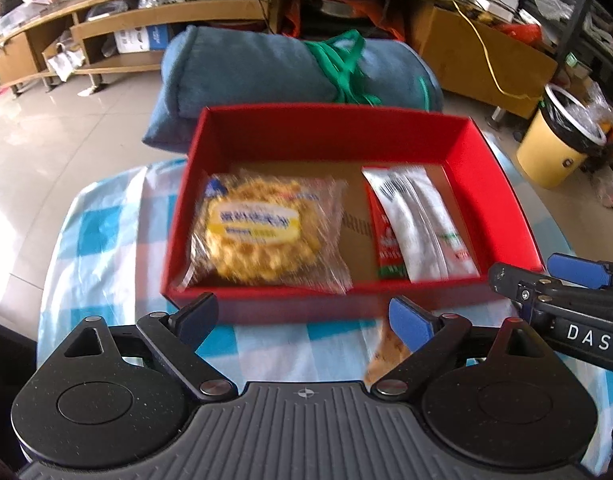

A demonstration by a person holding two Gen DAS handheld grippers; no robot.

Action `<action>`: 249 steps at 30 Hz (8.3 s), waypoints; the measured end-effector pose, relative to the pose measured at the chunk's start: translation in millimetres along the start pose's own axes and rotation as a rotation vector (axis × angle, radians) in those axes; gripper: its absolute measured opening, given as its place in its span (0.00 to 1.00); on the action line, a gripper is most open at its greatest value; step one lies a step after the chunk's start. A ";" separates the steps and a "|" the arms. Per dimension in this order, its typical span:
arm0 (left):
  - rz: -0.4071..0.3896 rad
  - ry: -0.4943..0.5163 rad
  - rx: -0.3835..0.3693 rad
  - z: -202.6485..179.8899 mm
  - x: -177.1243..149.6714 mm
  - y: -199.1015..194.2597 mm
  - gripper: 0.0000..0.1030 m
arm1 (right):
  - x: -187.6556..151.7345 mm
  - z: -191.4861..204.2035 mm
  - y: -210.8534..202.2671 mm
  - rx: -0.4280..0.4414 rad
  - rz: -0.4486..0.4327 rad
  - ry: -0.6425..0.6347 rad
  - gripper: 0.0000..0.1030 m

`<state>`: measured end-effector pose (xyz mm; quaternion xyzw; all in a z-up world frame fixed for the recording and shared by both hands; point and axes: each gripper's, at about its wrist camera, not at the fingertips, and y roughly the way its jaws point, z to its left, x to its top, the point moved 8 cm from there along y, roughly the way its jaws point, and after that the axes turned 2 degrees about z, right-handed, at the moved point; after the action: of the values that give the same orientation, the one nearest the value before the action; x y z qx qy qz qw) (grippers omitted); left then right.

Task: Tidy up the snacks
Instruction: 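Move the left tool to the gold cake while the right tool nears the purple packet, then close the left tool on the gold cake while the right tool grasps the purple packet, then lift the gold cake and purple packet and carry both toward the red box, then lower the gold cake and purple packet into the red box with both tools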

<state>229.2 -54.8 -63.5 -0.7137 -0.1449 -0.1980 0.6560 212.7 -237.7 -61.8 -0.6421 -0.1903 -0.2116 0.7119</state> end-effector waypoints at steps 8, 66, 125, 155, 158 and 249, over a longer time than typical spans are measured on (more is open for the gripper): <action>0.061 0.038 -0.045 -20.0 -21.3 11.5 0.93 | -22.8 -17.7 -7.3 -0.004 0.039 0.039 0.60; 0.198 0.081 -0.035 -48.9 -59.4 47.7 0.85 | -59.7 -71.0 31.2 -0.025 0.208 0.272 0.71; 0.136 0.145 -0.026 -39.1 -79.5 48.3 1.00 | -103.6 -52.7 20.8 -0.140 0.235 0.049 0.67; 0.138 0.038 -0.101 -29.5 -84.2 16.1 0.46 | -104.9 -60.2 -23.9 -0.077 0.171 0.131 0.30; 0.123 0.038 -0.137 -35.6 -80.4 8.3 0.46 | -103.2 -61.5 -30.9 -0.065 0.154 0.153 0.26; -0.080 0.060 -0.054 -37.6 30.8 -3.5 0.45 | 28.8 -3.2 3.1 0.017 -0.019 0.042 0.60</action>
<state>251.1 -93.4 -43.5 -0.7185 -0.1481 -0.2489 0.6323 238.5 -242.2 -49.1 -0.6297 -0.1830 -0.2302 0.7190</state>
